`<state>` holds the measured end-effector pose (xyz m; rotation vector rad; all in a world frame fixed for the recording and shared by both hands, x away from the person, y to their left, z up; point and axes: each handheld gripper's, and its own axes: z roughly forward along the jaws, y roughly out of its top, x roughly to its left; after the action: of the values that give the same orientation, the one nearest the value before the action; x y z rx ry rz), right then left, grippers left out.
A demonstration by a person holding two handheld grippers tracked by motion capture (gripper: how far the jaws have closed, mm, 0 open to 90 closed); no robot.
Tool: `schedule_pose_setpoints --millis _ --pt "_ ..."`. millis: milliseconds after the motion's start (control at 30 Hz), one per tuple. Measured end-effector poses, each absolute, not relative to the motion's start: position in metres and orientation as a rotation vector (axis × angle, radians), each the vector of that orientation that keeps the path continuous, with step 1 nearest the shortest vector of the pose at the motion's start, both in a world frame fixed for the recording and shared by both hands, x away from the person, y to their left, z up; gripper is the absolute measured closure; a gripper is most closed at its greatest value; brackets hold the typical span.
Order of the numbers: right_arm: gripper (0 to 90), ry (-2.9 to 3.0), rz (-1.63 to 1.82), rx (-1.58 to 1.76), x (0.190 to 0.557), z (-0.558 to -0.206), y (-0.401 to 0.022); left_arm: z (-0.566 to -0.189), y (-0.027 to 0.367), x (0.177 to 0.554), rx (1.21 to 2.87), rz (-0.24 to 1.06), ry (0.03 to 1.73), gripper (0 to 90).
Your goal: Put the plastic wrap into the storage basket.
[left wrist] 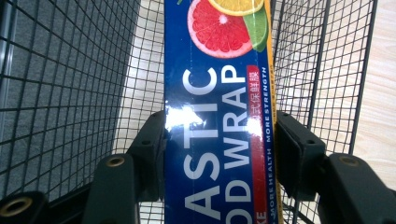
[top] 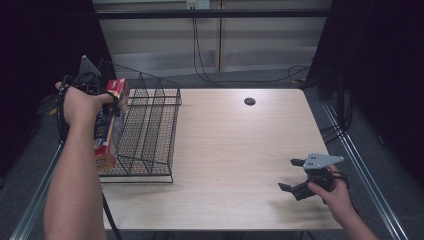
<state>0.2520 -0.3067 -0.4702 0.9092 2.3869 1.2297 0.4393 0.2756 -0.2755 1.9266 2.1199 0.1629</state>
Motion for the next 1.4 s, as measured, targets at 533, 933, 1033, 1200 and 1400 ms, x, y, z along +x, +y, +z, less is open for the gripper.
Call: schedule_pose_setpoints --millis 533,933,1033,1200,1400 --pt "1.9 2.386 1.226 0.918 0.249 -0.471 -0.309 -0.284 0.279 0.441 1.905 0.184 2.130 41.1" --pt "2.0 2.392 1.217 0.918 0.247 -0.471 -0.308 -0.260 0.269 0.437 1.862 0.198 2.030 41.0" --pt "2.0 2.385 1.215 0.926 0.246 -0.471 -0.310 -0.260 0.263 0.436 1.861 0.192 2.012 39.7" --pt "2.0 2.383 1.211 0.919 0.243 -0.470 -0.311 -0.261 0.250 0.430 1.871 0.180 1.972 37.1" --pt "2.0 2.381 1.197 0.924 0.242 -0.470 -0.312 -0.259 0.243 0.427 1.877 0.168 1.935 35.3"
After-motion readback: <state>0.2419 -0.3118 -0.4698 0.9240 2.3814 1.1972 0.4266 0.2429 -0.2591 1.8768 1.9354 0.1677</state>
